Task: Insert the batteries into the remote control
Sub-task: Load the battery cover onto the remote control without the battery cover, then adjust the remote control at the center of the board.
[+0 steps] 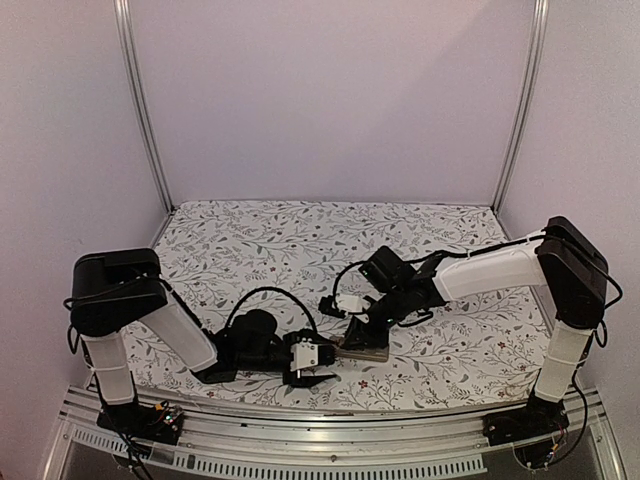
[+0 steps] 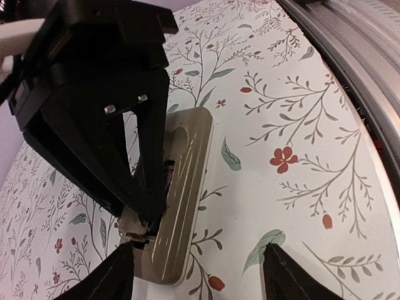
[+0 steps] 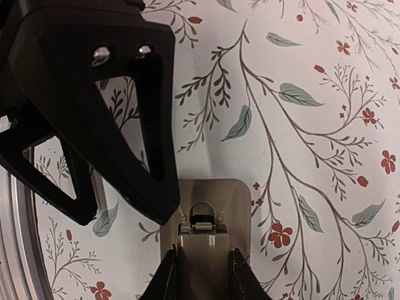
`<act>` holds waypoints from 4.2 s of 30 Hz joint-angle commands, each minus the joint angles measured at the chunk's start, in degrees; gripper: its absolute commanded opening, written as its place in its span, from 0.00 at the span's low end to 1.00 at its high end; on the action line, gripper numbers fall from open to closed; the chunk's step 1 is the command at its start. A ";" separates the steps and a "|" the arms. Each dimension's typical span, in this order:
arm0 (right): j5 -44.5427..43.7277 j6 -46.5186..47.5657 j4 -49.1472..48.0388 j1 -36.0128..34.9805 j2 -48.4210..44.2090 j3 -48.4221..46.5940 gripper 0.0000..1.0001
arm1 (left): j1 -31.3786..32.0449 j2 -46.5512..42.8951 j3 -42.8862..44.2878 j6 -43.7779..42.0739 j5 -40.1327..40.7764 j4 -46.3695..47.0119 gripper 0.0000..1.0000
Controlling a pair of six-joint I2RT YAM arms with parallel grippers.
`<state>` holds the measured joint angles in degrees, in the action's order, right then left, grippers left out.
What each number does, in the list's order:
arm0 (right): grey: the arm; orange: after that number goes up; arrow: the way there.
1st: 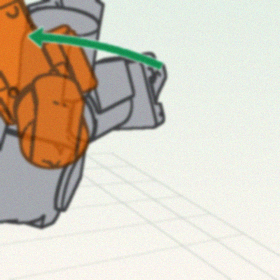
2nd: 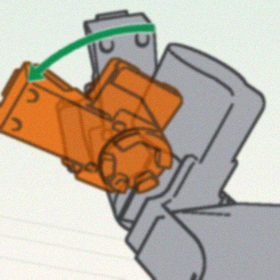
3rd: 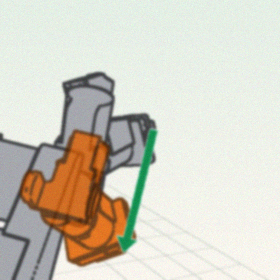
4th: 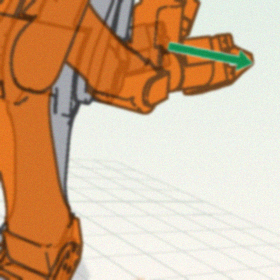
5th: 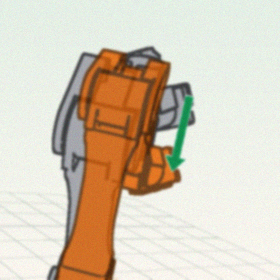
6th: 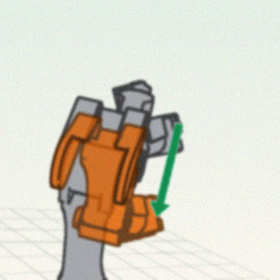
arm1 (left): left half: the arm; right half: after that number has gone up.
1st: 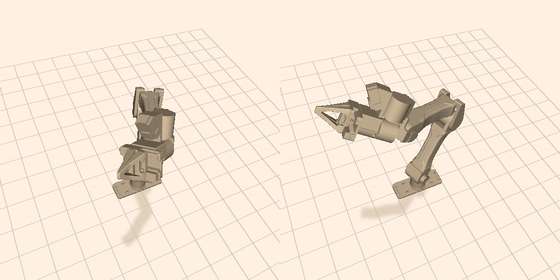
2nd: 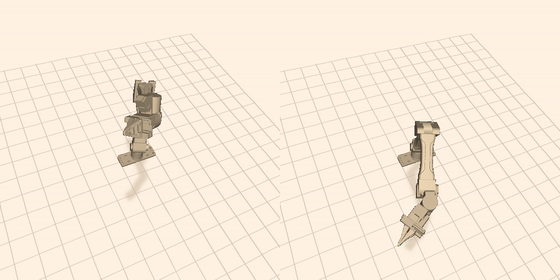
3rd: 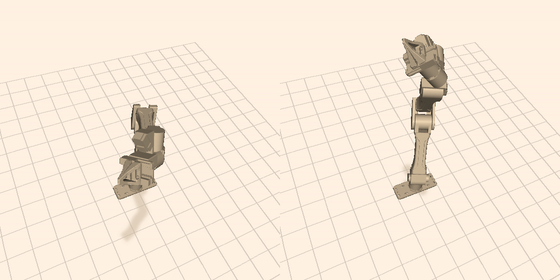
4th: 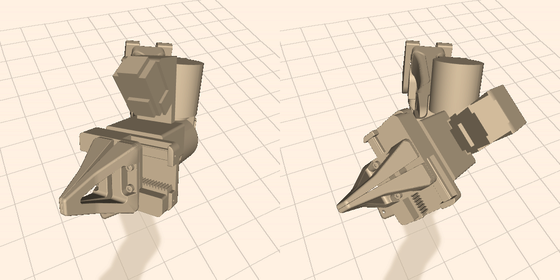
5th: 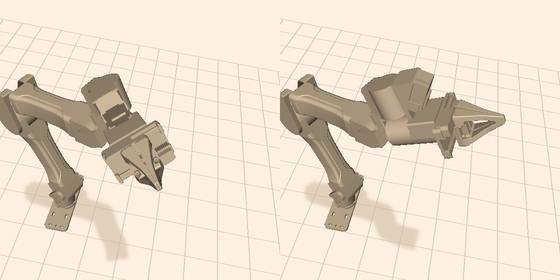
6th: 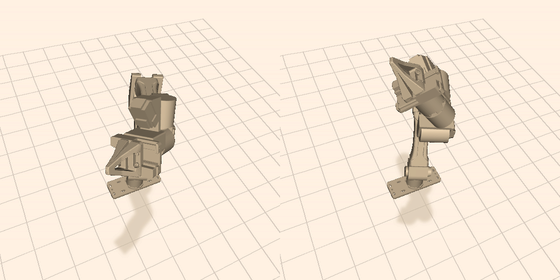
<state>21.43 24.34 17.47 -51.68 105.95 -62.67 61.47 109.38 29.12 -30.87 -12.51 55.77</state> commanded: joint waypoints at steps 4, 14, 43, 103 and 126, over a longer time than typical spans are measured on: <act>0.55 -1.10 -0.77 0.22 0.09 0.86 0.11 | -0.07 2.56 1.53 -0.56 0.31 0.62 0.72; 0.63 -1.55 -1.13 -0.50 0.22 1.15 0.14 | -0.03 2.85 3.21 -0.81 -1.00 -0.61 0.72; 0.59 -3.24 -1.70 -1.32 -1.49 0.79 0.34 | -0.01 3.42 2.48 -1.58 0.86 -1.26 0.65; -14.24 -59.46 2.13 5.14 -26.84 13.11 0.45 | -4.51 3.12 9.20 10.68 -6.70 -18.82 0.57; -9.12 -60.94 4.43 1.58 -11.76 4.52 0.27 | -3.92 -2.97 7.44 11.80 -6.42 -15.97 0.69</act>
<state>12.58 -37.58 20.47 -49.89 92.49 -54.94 57.17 106.50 35.42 -19.46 -17.28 39.94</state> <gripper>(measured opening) 0.266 0.708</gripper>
